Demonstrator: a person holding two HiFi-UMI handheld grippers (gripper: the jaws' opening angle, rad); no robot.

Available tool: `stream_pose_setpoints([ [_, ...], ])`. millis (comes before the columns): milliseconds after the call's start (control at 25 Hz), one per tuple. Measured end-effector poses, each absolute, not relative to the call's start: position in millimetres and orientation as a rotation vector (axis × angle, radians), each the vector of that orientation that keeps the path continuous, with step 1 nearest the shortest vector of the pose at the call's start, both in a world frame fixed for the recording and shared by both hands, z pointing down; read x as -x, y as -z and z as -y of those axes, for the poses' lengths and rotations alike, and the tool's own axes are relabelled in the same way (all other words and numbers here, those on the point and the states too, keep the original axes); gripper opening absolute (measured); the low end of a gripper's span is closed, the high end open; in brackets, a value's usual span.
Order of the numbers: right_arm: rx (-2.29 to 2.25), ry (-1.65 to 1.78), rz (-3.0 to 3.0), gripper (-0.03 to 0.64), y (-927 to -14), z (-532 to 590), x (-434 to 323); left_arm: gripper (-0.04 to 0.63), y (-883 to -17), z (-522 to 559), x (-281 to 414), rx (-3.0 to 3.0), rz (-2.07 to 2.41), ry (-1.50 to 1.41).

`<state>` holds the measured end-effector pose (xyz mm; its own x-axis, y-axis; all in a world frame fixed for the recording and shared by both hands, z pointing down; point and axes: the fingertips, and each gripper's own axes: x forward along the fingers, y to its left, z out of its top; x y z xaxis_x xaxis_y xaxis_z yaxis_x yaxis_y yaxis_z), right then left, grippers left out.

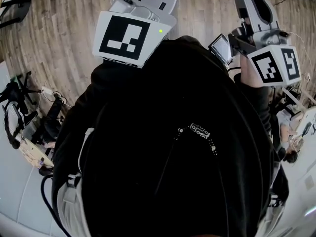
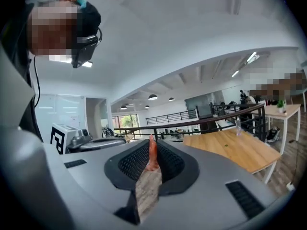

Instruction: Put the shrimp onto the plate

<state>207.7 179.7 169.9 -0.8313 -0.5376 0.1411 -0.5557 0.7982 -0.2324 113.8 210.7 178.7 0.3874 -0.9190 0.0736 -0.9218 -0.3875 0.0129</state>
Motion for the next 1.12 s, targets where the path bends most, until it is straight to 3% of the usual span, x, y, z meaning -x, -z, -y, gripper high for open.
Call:
stream_pose_setpoints([
  [600, -0.646, -0.489, 2.986, 0.061, -189, -138, -98, -0.005, -208, -193, -25, -2.466, 1.72, -0.004],
  [1120, -0.501, -0.514, 3.02, 0.061, -182, -36, -28, -0.005, -198, -101, 47, -2.381, 1.867, 0.012],
])
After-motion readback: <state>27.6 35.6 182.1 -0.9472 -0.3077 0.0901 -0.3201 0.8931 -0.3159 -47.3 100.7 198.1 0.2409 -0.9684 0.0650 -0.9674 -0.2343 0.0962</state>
